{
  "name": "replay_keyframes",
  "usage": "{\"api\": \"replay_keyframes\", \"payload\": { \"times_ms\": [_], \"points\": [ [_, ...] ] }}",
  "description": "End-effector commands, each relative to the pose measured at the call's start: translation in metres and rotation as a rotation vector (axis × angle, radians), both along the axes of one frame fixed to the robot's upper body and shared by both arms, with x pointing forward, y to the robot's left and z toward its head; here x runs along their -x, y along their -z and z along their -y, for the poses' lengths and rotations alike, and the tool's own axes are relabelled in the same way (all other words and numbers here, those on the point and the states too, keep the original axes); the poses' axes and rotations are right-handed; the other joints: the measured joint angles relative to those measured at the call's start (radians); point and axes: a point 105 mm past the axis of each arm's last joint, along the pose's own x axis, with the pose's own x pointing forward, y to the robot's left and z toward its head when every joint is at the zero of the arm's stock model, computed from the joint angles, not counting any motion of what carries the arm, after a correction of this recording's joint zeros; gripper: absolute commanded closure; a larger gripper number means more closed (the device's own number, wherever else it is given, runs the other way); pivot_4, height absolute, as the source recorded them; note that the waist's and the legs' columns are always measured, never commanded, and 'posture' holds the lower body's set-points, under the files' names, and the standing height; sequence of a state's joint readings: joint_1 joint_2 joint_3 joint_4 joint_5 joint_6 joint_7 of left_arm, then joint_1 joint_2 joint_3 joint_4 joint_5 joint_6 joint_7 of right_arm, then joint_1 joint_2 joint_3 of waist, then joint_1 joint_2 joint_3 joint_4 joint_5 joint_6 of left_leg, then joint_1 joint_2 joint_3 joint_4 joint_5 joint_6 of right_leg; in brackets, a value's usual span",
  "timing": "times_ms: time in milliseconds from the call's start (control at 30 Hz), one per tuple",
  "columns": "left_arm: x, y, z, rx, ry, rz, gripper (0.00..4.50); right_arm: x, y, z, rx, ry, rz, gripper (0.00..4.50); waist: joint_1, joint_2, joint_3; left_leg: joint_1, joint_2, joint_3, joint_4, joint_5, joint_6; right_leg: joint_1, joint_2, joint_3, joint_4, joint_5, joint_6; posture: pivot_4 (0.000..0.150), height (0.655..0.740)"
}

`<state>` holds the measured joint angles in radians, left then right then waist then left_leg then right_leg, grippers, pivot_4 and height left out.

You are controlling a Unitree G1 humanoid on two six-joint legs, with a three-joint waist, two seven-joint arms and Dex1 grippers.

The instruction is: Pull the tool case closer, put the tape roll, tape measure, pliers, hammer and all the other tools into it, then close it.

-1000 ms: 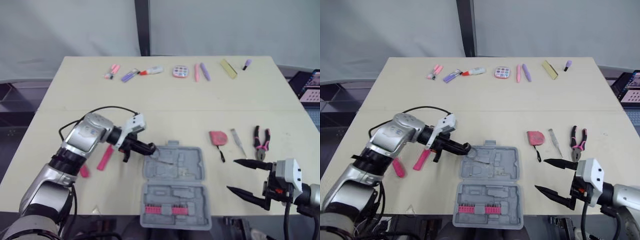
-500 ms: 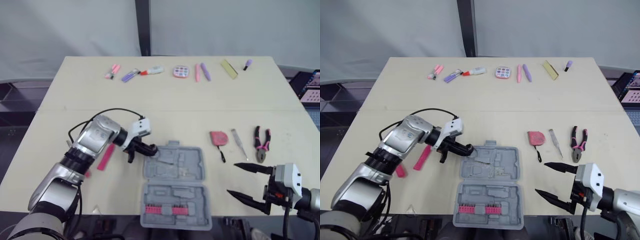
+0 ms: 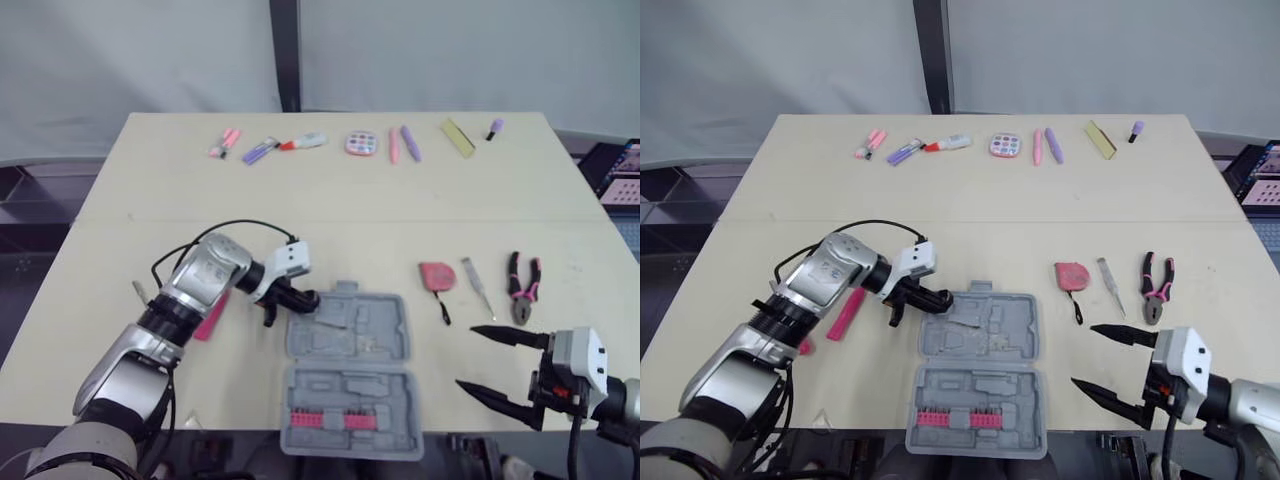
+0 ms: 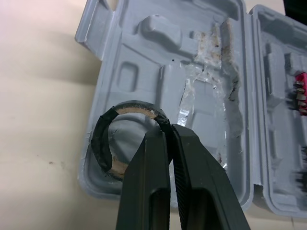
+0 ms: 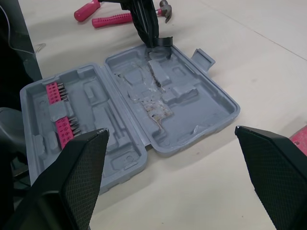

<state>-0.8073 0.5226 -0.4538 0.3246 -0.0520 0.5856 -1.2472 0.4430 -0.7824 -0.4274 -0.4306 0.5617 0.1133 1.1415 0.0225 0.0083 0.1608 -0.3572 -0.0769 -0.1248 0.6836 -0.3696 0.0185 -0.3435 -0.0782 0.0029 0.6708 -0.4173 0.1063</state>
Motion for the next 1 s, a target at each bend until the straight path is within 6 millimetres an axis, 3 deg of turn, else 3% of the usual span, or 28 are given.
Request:
{"api": "replay_keyframes", "payload": {
  "times_ms": [33,567,700,900,1000],
  "points": [
    [0.000,-0.005,0.002,-0.009,0.031,0.024,4.47,0.002,-0.009,-0.001,0.003,-0.004,0.032,0.00,0.000,0.000,0.000,0.000,0.000,0.000,0.000,0.000,0.000,0.000,0.000,0.000,0.000,0.000,0.000,0.150,0.7400],
    [0.002,-0.001,0.000,-0.017,0.028,0.002,4.47,0.003,-0.011,-0.001,0.007,-0.002,0.028,0.00,0.000,0.000,0.000,0.000,0.000,0.000,0.000,0.000,0.000,0.000,0.000,0.000,0.000,0.000,0.000,0.150,0.7400],
    [0.004,-0.005,0.001,-0.006,0.033,-0.010,3.03,0.003,-0.011,-0.001,0.008,0.000,0.029,0.00,0.000,0.000,0.000,0.000,0.000,0.000,0.000,0.000,0.000,0.000,0.000,0.000,0.000,0.000,0.000,0.150,0.7400],
    [0.004,-0.013,0.002,-0.002,0.021,-0.009,0.03,0.002,-0.011,-0.001,0.006,-0.001,0.029,0.00,0.000,0.000,0.000,0.000,0.000,0.000,0.000,0.000,0.000,0.000,0.000,0.000,0.000,0.000,0.000,0.150,0.7400],
    [0.007,-0.023,-0.002,0.021,0.016,-0.008,0.03,0.001,-0.011,0.000,0.008,-0.003,0.031,0.00,0.000,0.000,0.000,0.000,0.000,0.000,0.000,0.000,0.000,0.000,0.000,0.000,0.000,0.000,0.000,0.150,0.7400]
  ]
}}
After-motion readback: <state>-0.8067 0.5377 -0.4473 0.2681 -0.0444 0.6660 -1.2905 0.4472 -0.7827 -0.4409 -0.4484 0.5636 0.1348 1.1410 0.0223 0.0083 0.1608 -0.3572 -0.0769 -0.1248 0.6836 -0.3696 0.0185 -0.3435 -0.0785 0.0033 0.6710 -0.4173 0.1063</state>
